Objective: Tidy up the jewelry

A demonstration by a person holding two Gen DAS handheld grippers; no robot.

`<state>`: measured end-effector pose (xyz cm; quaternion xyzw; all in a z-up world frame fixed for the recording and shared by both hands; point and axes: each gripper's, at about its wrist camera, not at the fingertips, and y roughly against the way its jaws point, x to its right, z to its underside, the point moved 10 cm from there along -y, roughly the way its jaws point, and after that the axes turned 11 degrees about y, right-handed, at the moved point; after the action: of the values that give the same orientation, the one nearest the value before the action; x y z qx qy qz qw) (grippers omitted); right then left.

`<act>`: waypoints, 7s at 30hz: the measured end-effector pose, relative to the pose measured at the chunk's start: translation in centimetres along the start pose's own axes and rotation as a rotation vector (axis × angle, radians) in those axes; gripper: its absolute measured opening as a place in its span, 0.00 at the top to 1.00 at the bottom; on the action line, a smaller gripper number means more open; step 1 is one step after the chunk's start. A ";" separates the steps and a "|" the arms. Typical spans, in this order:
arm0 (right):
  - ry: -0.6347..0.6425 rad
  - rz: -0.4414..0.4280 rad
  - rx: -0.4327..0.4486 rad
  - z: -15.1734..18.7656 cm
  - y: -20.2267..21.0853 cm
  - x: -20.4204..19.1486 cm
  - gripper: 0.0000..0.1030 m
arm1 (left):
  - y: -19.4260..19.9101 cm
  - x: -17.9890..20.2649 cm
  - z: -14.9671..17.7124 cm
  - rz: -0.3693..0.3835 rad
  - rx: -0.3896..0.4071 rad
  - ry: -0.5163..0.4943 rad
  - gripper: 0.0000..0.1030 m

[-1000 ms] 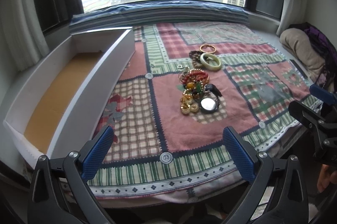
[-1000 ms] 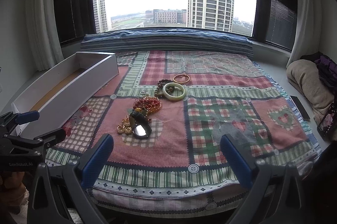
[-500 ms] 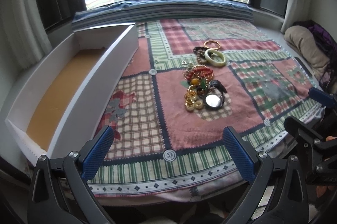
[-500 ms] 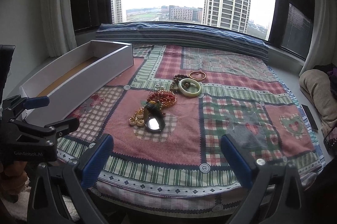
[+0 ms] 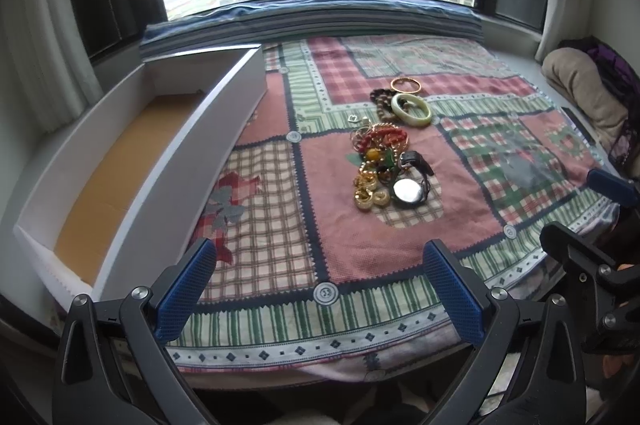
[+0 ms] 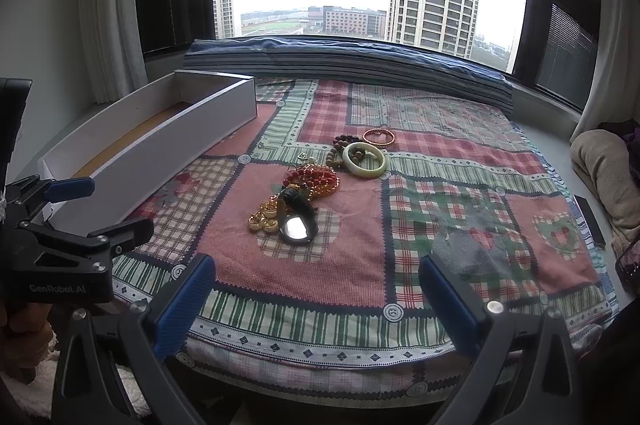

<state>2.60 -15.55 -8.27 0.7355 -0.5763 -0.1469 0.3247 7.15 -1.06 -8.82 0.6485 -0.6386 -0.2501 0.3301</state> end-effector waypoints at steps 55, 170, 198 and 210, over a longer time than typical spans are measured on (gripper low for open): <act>0.019 -0.328 -0.111 0.8 -12.8 2.0 0.82 | -14.1 2.4 -0.3 0.192 -0.205 -0.025 0.03; -0.175 -0.138 0.048 -9.8 1.3 1.0 0.39 | -0.2 -11.3 -5.1 -0.105 0.084 0.115 0.02; -0.067 -0.518 0.005 -14.7 14.1 -7.1 0.28 | -1.2 -9.5 -4.3 -0.087 0.055 0.134 0.02; -0.085 -0.534 0.020 -14.5 15.1 -6.7 0.28 | -0.5 -9.4 -4.2 -0.089 0.066 0.136 0.02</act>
<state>-2.12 -6.67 11.29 0.8578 -0.3762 -0.2525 0.2428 10.10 8.75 -7.36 0.7024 -0.5931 -0.1989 0.3397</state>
